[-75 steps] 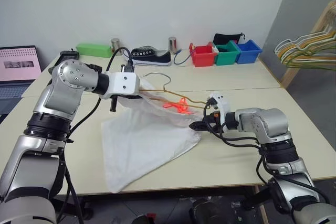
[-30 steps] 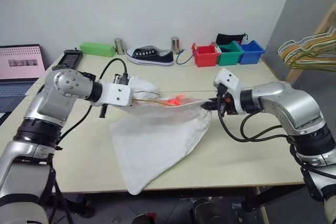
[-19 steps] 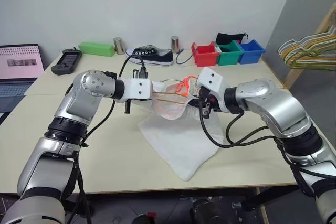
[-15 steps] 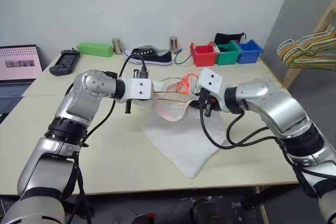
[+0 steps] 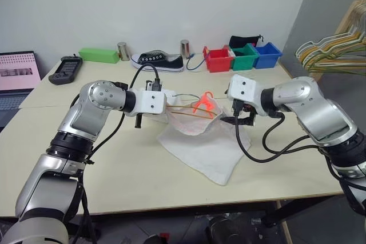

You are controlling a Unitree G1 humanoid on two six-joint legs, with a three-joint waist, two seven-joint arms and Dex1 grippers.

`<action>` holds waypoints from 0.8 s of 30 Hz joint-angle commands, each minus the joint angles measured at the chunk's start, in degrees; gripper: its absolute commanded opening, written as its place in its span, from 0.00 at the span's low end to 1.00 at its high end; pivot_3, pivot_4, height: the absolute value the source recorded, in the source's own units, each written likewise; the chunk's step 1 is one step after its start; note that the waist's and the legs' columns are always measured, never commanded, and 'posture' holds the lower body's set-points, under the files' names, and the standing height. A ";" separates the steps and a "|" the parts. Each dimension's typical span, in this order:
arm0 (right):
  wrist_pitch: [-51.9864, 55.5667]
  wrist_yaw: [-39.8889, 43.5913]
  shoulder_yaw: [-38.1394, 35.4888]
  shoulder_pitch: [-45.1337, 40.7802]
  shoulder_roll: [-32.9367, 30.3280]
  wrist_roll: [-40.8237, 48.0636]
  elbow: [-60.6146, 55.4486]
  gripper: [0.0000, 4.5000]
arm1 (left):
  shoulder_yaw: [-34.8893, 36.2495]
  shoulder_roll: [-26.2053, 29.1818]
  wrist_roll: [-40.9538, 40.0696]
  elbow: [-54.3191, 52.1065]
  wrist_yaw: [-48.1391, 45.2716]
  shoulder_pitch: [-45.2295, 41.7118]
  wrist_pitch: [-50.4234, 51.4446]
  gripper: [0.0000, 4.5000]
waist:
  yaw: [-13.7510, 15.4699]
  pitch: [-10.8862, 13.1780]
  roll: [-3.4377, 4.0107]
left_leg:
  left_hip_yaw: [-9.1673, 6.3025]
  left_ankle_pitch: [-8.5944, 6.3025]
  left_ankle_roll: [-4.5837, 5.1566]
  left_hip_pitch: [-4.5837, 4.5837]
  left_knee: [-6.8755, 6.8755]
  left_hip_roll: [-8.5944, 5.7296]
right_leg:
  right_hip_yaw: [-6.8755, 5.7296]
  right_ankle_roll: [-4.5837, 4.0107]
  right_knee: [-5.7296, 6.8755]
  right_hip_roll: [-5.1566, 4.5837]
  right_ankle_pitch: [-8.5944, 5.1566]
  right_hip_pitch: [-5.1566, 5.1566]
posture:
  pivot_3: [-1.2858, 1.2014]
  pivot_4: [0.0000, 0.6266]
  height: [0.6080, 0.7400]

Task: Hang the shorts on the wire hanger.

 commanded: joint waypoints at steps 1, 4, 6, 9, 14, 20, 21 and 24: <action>-2.74 2.59 1.53 0.92 -0.13 -2.88 2.26 0.98 | 1.71 0.83 -1.39 -3.07 -0.03 -1.13 0.34 0.00 | 0.09 0.00 0.00 | -0.01 0.00 0.00 0.00 0.00 0.00 | -0.01 0.00 0.00 0.00 0.00 0.01 | 0.44 0.00 1.00; -2.72 4.12 2.44 0.54 1.10 -3.95 4.38 0.98 | 1.86 1.31 -1.59 -3.99 -0.11 -0.58 0.70 0.00 | 0.08 0.00 0.00 | 0.00 0.00 0.00 0.00 0.00 -0.01 | 0.01 0.00 0.00 -0.01 0.00 0.00 | 0.44 0.01 1.00; -3.14 4.54 2.98 0.21 2.31 -4.96 6.07 0.98 | 1.98 1.55 -1.71 -4.85 -0.06 -0.13 1.15 0.00 | 0.11 0.00 0.00 | -0.01 0.00 0.00 0.01 0.00 0.00 | -0.01 0.00 0.01 0.00 0.00 0.01 | 0.44 0.00 1.00; -4.56 4.18 3.67 -0.55 4.79 -6.82 9.51 0.98 | 2.11 1.75 -1.95 -6.13 0.03 0.39 1.96 0.00 | 0.15 0.00 0.00 | -0.04 0.00 0.00 0.02 0.00 -0.01 | -0.03 0.00 0.02 0.00 0.00 0.03 | 0.45 0.01 1.00; -7.91 3.27 3.38 -1.68 8.49 -9.42 14.45 0.90 | 2.26 2.24 -2.19 -7.87 0.09 1.27 3.07 0.00 | 0.39 0.00 0.00 | -0.09 0.01 0.00 0.03 0.02 -0.02 | -0.05 0.00 0.05 0.00 0.01 0.06 | 0.46 0.01 1.00; -12.51 3.29 2.75 -1.51 9.10 -11.71 16.49 0.58 | 2.43 2.99 -2.37 -8.64 0.23 1.70 3.65 0.00 | 1.03 0.00 0.00 | -0.14 0.01 0.00 0.03 0.02 -0.04 | -0.09 -0.01 0.04 0.00 0.01 0.07 | 0.46 0.00 1.00; -13.04 3.35 2.69 -1.44 9.08 -11.99 16.69 0.54 | 2.40 3.01 -2.34 -8.59 0.29 1.62 3.62 0.00 | 1.08 0.00 0.00 | -0.14 0.01 0.00 0.03 0.02 -0.04 | -0.10 -0.01 0.04 0.00 0.01 0.08 | 0.46 0.00 1.00; -14.21 3.31 2.49 -1.38 9.17 -12.63 17.32 0.37 | 2.26 2.96 -2.16 -8.18 0.47 1.17 3.45 0.00 | 1.27 0.00 0.00 | -0.15 0.01 0.00 0.03 0.02 -0.04 | -0.11 -0.01 0.04 0.00 0.01 0.08 | 0.46 0.00 1.00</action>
